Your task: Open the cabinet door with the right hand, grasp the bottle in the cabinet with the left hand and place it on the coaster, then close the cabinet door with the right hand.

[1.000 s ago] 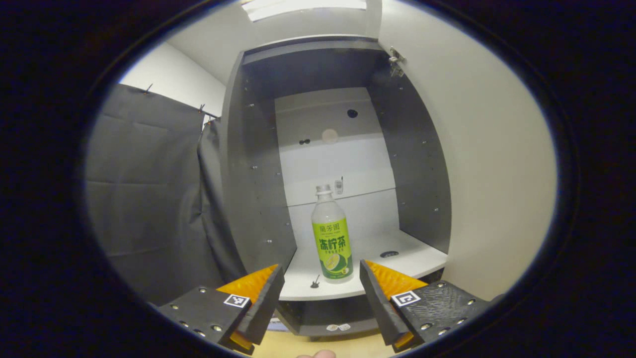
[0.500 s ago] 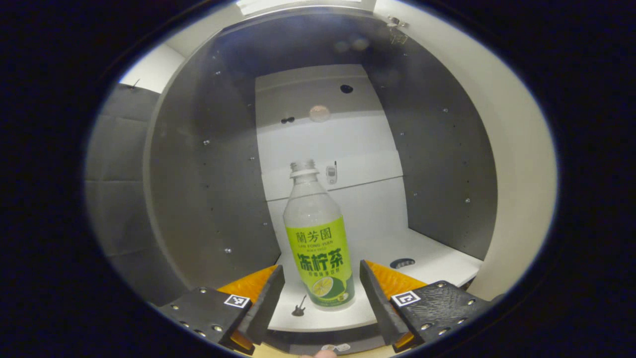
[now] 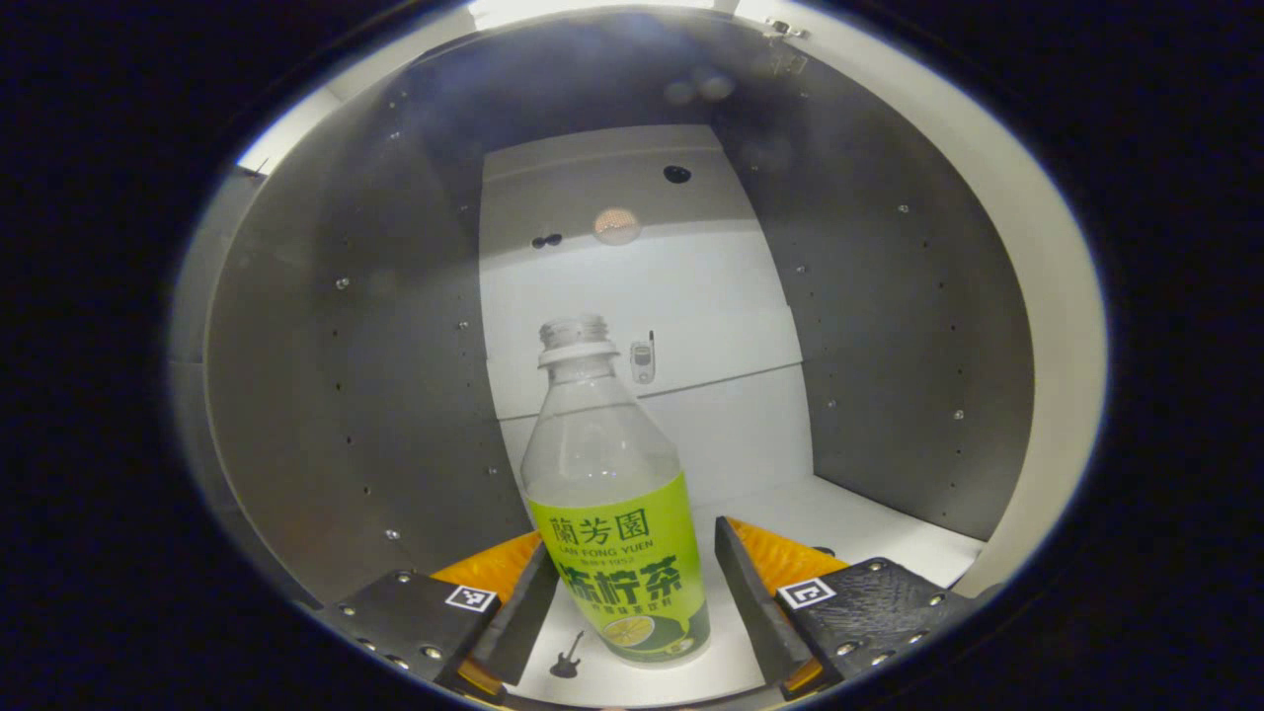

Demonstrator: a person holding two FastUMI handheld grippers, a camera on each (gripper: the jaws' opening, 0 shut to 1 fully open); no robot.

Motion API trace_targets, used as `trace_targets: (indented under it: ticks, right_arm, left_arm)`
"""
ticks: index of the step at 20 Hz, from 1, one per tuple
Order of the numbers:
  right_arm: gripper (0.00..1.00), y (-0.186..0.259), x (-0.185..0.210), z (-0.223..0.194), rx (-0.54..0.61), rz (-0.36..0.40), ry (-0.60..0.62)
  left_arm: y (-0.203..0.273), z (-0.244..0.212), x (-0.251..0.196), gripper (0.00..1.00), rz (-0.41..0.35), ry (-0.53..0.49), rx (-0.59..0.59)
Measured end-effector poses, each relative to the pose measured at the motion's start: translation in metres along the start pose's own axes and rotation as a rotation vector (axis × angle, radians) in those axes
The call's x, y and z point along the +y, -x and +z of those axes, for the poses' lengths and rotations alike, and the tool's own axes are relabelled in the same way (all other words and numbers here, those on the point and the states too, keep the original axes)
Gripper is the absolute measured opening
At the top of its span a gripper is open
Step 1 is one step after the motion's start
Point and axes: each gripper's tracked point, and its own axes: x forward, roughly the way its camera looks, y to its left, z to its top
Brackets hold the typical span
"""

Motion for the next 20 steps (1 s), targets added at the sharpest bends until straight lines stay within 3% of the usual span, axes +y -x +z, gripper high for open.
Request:
trace_targets:
  ticks: [3, 5, 6, 11, 13, 20]
  right_arm:
    - [0.65, -0.002, -0.002, 0.001, 0.003, 0.008, 0.014]
    - [0.65, -0.003, 0.000, 0.001, 0.004, 0.012, 0.018]
    - [0.65, -0.003, -0.001, 0.001, 0.005, 0.014, 0.016]
    - [0.66, -0.005, -0.003, 0.000, 0.005, 0.037, 0.015]
    - [0.69, -0.005, -0.006, -0.001, 0.009, 0.048, 0.019]
    - [0.78, 0.005, -0.002, -0.007, 0.019, 0.136, -0.002]
  left_arm:
    - [0.004, 0.003, 0.003, 0.86, 0.029, -0.015, -0.002]
    - [0.003, 0.005, 0.006, 0.72, 0.022, -0.001, -0.004]
    - [0.007, 0.006, 0.008, 0.77, 0.018, 0.011, -0.005]
    - [0.035, 0.014, 0.018, 0.71, 0.034, 0.005, -0.024]
    - [0.046, 0.020, 0.024, 0.63, 0.039, 0.005, -0.037]
    - [0.092, 0.033, 0.037, 0.63, 0.059, -0.026, -0.066]
